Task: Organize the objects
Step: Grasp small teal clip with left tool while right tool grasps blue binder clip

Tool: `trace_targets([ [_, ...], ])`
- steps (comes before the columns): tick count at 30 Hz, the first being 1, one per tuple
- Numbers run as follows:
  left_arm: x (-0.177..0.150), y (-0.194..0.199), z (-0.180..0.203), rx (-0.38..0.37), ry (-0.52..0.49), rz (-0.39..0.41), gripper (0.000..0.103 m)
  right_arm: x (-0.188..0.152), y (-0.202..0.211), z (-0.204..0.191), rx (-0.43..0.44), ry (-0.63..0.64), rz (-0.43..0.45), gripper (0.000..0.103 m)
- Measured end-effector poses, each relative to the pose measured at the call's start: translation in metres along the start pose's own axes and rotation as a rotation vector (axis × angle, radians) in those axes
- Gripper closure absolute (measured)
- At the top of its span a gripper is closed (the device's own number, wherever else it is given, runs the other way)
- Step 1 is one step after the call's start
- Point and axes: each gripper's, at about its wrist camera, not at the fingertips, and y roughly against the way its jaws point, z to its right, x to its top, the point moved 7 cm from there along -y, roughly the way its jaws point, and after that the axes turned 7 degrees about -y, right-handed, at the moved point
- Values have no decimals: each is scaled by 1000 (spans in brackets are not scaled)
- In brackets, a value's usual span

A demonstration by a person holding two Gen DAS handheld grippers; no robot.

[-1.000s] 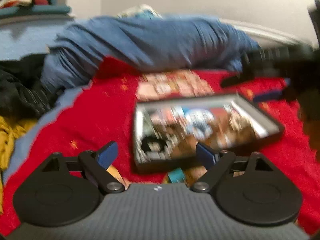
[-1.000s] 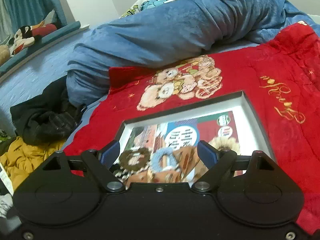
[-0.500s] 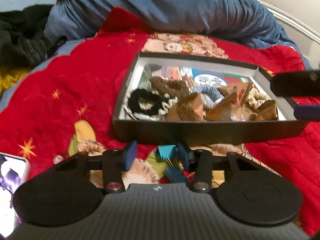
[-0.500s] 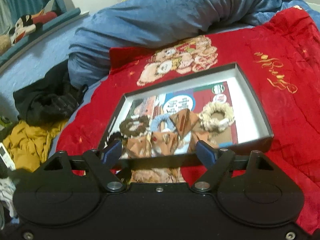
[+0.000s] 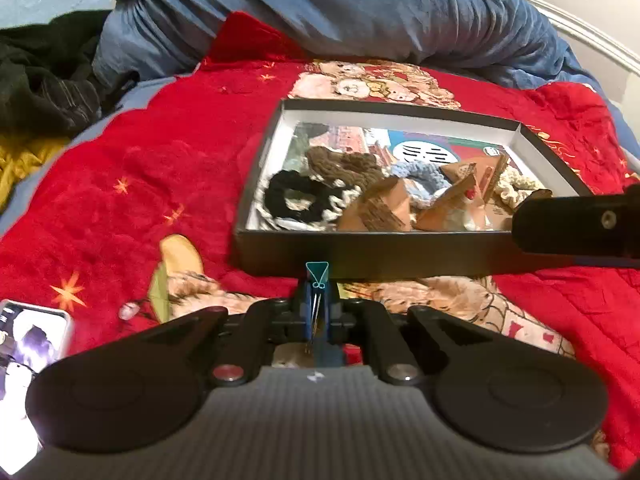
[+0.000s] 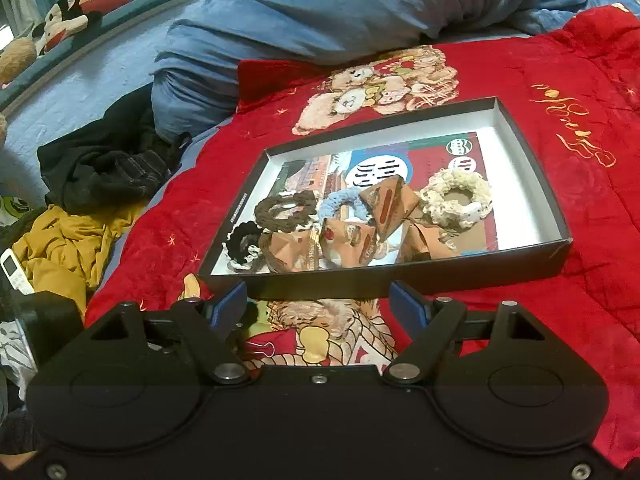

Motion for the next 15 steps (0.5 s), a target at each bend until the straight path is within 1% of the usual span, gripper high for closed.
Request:
trace_targets([
  [2, 2, 9, -8, 14, 5, 17, 95, 0, -1, 0, 9, -7, -5, 25],
  [5, 3, 29, -23, 51, -17, 49, 95, -3, -6, -1, 20, -11, -18, 25],
  [7, 0, 42, -35, 104, -33, 45, 95, -8, -9, -4, 29, 10, -26, 25],
  [8, -3, 47, -40, 113, -18, 33, 95, -11, -11, -7, 31, 36, -27, 25],
  [10, -14, 55, -48, 109, 21, 6, 95, -19, -14, -13, 38, 92, -29, 25],
  [11, -20, 59, -50, 109, 23, -3, 95, -24, -16, -18, 44, 130, -32, 25],
  [13, -26, 65, -46, 121, -12, -2, 95, -31, -21, -23, 51, 169, -43, 25],
  [15, -27, 68, -41, 120, -37, 16, 95, -39, -28, -28, 69, 186, -66, 25],
])
